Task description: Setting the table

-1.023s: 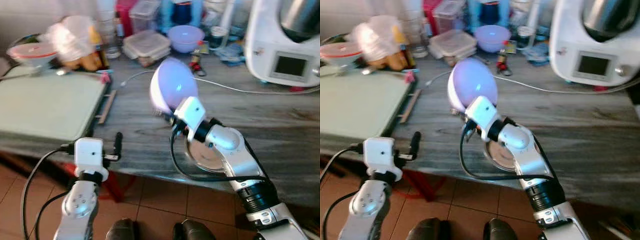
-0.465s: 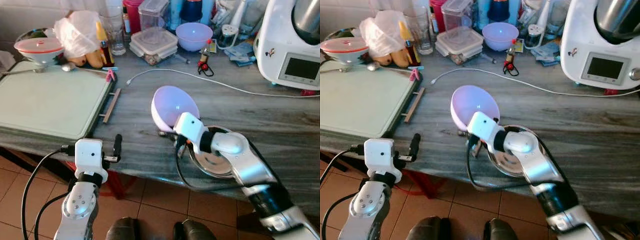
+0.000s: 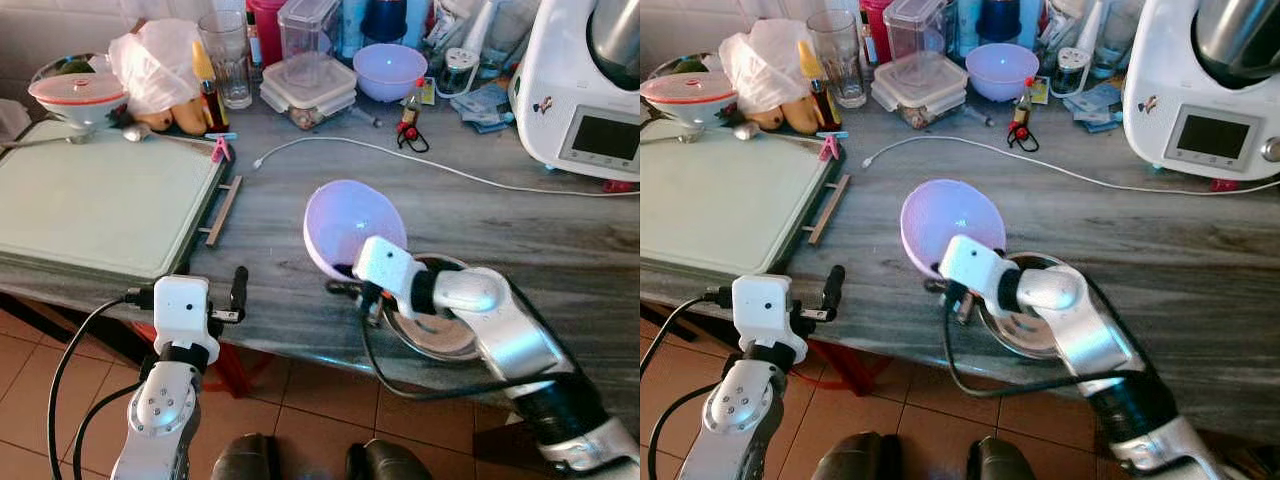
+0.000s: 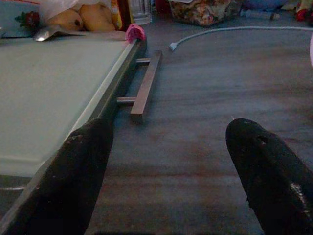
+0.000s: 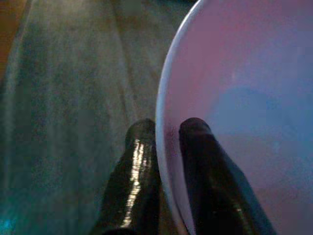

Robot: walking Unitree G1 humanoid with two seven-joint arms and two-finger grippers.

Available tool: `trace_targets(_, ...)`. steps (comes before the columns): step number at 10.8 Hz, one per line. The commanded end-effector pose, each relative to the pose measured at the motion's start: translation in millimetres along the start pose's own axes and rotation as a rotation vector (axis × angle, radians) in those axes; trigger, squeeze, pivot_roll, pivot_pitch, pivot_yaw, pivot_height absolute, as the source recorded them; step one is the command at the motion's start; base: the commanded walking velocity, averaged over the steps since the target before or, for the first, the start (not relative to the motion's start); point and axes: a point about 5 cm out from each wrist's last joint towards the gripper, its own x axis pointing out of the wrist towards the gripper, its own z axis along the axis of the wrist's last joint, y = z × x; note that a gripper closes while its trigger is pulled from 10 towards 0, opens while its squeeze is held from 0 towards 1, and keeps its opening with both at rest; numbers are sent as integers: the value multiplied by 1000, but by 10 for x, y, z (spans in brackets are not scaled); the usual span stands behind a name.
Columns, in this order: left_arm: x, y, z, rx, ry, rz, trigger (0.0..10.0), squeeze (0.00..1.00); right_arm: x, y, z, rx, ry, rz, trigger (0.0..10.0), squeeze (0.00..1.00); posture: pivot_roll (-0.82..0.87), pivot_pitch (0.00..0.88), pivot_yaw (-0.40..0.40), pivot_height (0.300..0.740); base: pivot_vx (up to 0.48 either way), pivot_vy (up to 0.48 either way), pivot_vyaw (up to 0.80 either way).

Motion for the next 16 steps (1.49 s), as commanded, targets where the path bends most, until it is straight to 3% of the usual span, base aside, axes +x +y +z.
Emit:
trace_targets(1, 6, -29, -19, -2, 15, -20, 10000, 0, -19, 37, 46, -22, 3, 56, 10000, 1000, 8, 132, 18, 740, 0, 0, 0)
trace_targets(5, 43, -48, -21, 9, 11, -40, 10000, 0, -186, -48, 86, -47, 45, 118, 10000, 1000, 0, 117, 20, 740, 0, 0, 0)
trace_targets(7, 67, -49, -22, 7, 10, -42, 10000, 0, -236, -214, 136, -52, 41, 46, 10000, 1000, -2, 110, 22, 740, 0, 0, 0)
trace_targets(10, 90, -43, -22, 10, 8, -47, 10000, 0, -245, -304, 231, -47, 2, 1, 10000, 1000, -3, 103, 25, 740, 0, 0, 0)
trace_targets(16, 107, -51, -53, 0, 19, -42, 10000, 0, -263, -262, 355, 51, -96, 0, 10000, 1000, -12, 109, 18, 740, 0, 0, 0)
